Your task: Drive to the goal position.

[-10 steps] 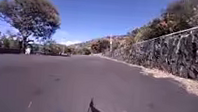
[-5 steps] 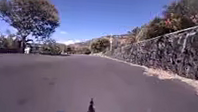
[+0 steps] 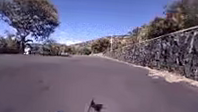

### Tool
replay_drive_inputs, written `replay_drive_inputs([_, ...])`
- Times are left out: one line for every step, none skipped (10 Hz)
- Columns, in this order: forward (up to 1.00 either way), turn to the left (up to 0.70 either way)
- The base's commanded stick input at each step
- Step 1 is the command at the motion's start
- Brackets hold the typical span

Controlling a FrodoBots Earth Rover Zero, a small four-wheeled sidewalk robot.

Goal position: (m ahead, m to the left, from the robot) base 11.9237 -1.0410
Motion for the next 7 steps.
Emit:
replay_drive_inputs([0.7,0.0])
replay_drive_inputs([0.7,0.0])
replay_drive_inputs([0.7,0.0])
replay_drive_inputs([0.7,0.0])
replay_drive_inputs([0.7,0.0])
replay_drive_inputs([0.7,0.0])
replay_drive_inputs([0.7,0.0])
